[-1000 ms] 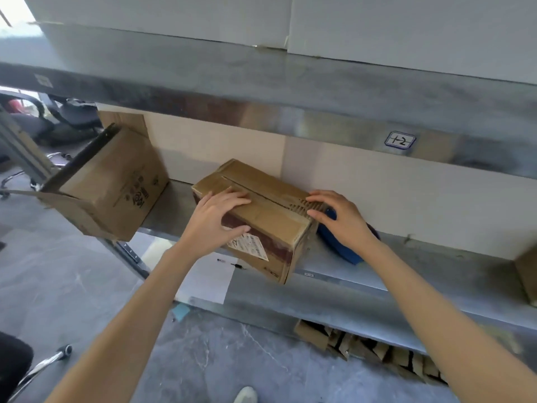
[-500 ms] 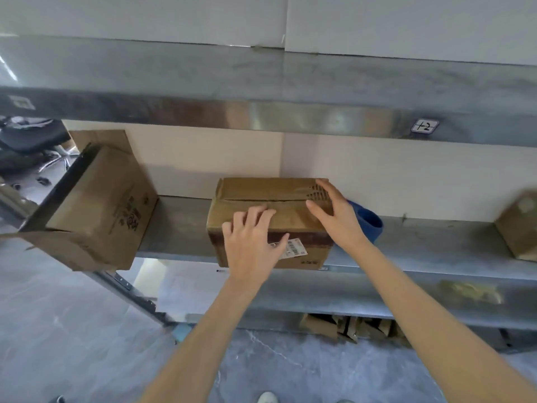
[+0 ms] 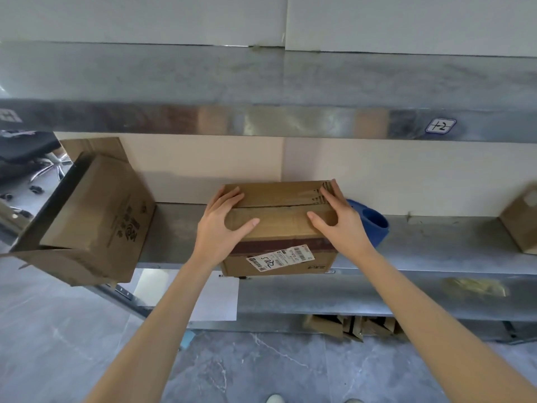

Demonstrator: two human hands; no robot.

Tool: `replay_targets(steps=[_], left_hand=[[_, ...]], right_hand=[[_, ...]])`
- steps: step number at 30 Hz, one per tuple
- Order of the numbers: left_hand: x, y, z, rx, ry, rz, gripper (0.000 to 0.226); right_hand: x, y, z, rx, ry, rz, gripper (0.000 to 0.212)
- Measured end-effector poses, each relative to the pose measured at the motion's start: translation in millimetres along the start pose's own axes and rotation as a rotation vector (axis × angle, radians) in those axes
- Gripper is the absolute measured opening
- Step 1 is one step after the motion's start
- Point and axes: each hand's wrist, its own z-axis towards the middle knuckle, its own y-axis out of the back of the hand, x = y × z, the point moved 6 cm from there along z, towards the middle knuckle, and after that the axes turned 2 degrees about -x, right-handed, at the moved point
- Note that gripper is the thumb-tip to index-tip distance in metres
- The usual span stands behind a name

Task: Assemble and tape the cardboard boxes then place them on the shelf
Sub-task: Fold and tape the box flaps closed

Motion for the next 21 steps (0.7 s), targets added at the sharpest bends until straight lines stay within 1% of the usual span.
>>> replay_targets(steps=[5, 8, 9, 12, 14, 17, 19, 21], left_hand=[[-1.6, 3.4, -0.7, -0.006, -0.053, 0.066, 0.054], [-1.5, 1.9, 0.1, 0.009, -0.058, 0.058, 0.051], [-0.1, 2.0, 0.6, 0.012, -0.046, 0.02, 0.048], [3.7, 0.6, -0.1, 0.024, -0.026, -0.167, 0.033], [4.4, 1.3, -0.9, 0.015, -0.014, -0.273, 0.03], [7.1, 1.7, 0.6, 0.005, 0.057, -0.322, 0.039], [10.5, 0.4, 1.0, 0.02, 0.115, -0.305, 0.049], [13.4, -1.2, 0.8, 0.046, 0.134, -0.283, 0.053]], right_hand=[[0.0, 3.5, 3.1, 0.021, 0.045, -0.082, 0.074], [-1.2, 2.0, 2.7, 0.036, 0.027, -0.076, 0.079], [-1.5, 0.7, 1.7, 0.028, 0.015, -0.041, 0.079], [-5.1, -1.7, -2.8, -0.026, -0.034, 0.162, 0.073], [-7.2, -3.0, -3.8, -0.046, -0.041, 0.236, 0.072], [-8.9, -5.1, -2.4, -0.027, -0.046, 0.272, 0.068], [-9.9, -5.0, -2.1, -0.019, -0.055, 0.292, 0.065], [-9.8, -4.5, -2.0, -0.016, -0.048, 0.269, 0.062]])
